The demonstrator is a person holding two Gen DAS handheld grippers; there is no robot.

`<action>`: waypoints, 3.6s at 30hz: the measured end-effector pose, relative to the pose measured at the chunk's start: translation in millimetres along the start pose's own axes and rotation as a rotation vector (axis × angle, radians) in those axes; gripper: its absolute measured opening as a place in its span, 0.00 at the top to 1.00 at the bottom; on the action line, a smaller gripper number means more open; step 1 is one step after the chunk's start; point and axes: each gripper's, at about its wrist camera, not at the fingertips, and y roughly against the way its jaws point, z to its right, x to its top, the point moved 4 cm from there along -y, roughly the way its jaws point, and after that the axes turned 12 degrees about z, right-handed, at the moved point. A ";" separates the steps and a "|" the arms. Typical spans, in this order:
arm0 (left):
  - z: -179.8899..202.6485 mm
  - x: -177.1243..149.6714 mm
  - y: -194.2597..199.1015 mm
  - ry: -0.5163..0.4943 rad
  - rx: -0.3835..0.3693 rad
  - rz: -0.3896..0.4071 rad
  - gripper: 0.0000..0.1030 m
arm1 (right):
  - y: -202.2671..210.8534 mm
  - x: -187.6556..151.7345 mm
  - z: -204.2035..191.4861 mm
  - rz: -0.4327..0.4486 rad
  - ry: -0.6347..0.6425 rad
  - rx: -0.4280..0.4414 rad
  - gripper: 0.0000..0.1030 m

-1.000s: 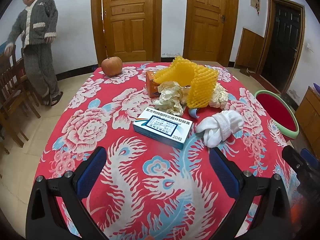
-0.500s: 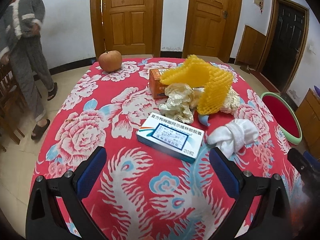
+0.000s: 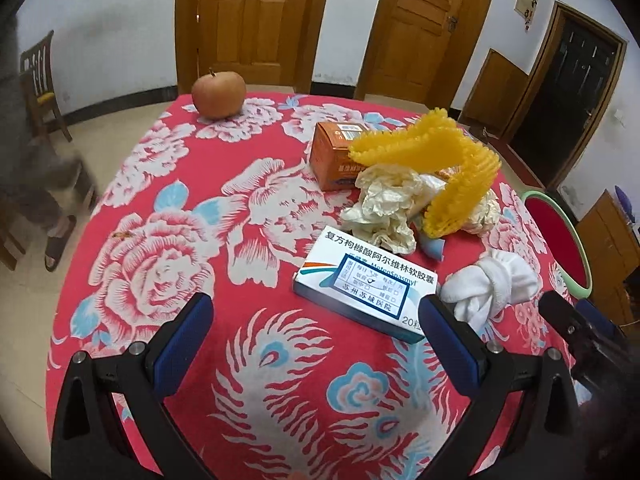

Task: Collect trash
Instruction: 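Move both tools toward the white cloth bundle on the table, then grasp the white cloth bundle with the right gripper, then grasp the white-blue medicine box with the left gripper while the right gripper holds the cloth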

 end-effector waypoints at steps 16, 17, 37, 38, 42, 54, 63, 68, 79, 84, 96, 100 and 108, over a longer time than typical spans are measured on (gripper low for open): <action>0.0 -0.3 9.9 0.034 0.100 0.021 0.02 | -34.9 -6.2 -31.3 -0.119 0.038 0.230 0.59; 0.7 -0.4 10.2 0.035 0.107 0.019 0.02 | -36.3 -6.6 -31.7 -0.125 0.035 0.243 0.62; 49.3 -19.0 -18.8 -0.080 0.120 -0.093 0.02 | 5.3 7.3 32.5 -0.013 -0.087 0.285 0.87; 48.4 -20.0 -21.3 -0.091 0.139 -0.094 0.02 | 6.9 7.8 35.8 -0.009 -0.091 0.281 0.87; 41.3 -21.8 -25.5 -0.105 0.183 -0.101 0.02 | 13.1 10.3 50.6 0.006 -0.116 0.263 0.87; -4.0 -18.8 -20.1 -0.074 0.287 -0.114 0.02 | 19.8 9.2 60.4 0.018 -0.133 0.261 0.87; -35.0 -8.1 -6.8 -0.016 0.330 -0.118 0.03 | 20.8 8.7 65.4 0.024 -0.136 0.258 0.87; -18.7 4.7 -3.6 -0.015 0.257 -0.092 0.03 | 21.4 8.4 67.4 0.025 -0.139 0.253 0.87; 12.8 18.2 -48.5 -0.062 0.220 -0.090 0.08 | 24.3 8.2 83.5 0.033 -0.166 0.209 0.87; 11.8 10.8 -66.0 -0.021 0.191 -0.126 0.12 | 21.9 5.6 89.6 0.028 -0.181 0.192 0.87; 6.4 4.7 -45.1 -0.015 0.152 -0.063 0.40 | 23.5 2.6 89.7 0.025 -0.181 0.195 0.87; 14.1 1.2 -19.8 -0.022 0.114 -0.029 0.40 | 27.3 1.8 88.0 0.027 -0.178 0.198 0.87; 63.3 20.0 29.5 -0.079 -0.031 0.066 0.40 | 37.9 9.0 90.3 0.050 -0.168 0.190 0.87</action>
